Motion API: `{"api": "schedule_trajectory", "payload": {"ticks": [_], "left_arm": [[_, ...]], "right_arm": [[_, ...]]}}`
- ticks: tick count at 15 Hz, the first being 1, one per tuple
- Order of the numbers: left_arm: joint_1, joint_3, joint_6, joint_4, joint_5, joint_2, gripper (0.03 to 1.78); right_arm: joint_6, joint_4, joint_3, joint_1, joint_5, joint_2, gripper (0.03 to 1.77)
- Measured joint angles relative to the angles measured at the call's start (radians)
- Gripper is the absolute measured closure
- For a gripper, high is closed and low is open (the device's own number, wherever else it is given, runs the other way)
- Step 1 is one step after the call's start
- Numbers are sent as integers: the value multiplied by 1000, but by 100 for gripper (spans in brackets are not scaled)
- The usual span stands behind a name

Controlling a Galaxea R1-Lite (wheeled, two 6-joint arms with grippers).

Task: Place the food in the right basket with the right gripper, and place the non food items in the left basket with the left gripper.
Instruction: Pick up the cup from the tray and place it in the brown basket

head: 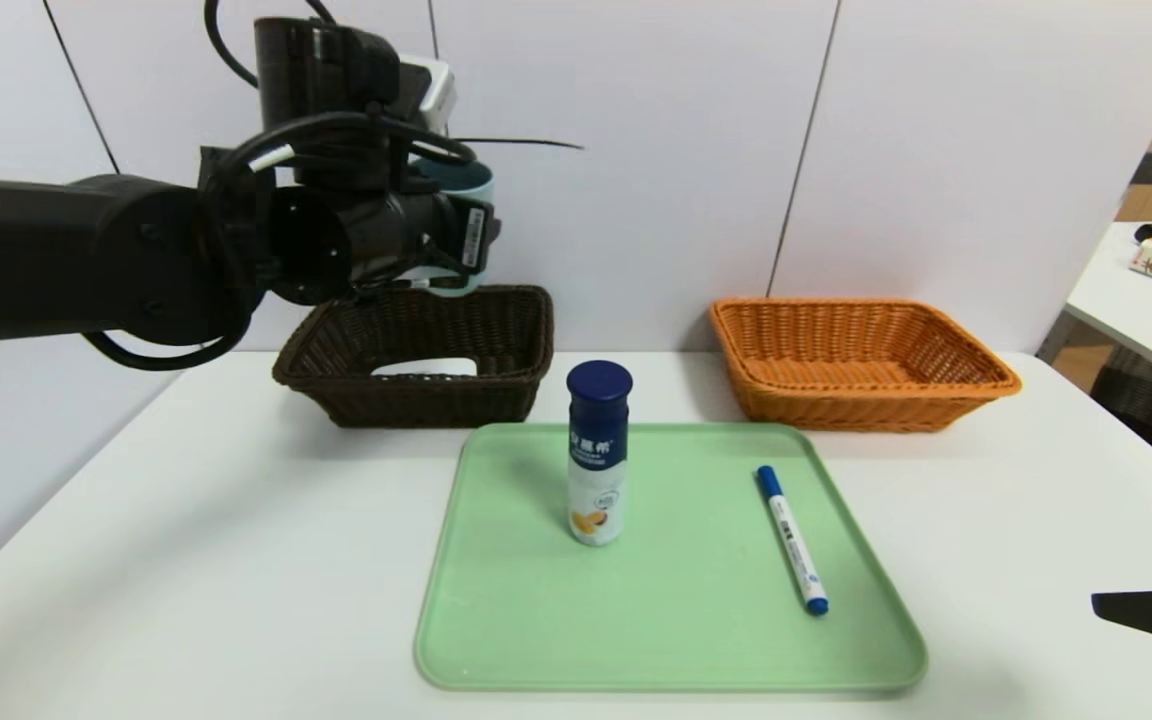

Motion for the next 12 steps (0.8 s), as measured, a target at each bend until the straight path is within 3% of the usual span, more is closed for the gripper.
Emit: {"api": "schedule_trajectory", "payload": {"ticks": [4, 12], "left_arm": [[92, -34, 6, 0, -56, 123, 69], [154, -195, -10, 0, -65, 366, 69]], "right_arm": [[-3, 0, 18, 0, -1, -1, 10], [-6, 0, 36, -1, -3, 1, 10]]}}
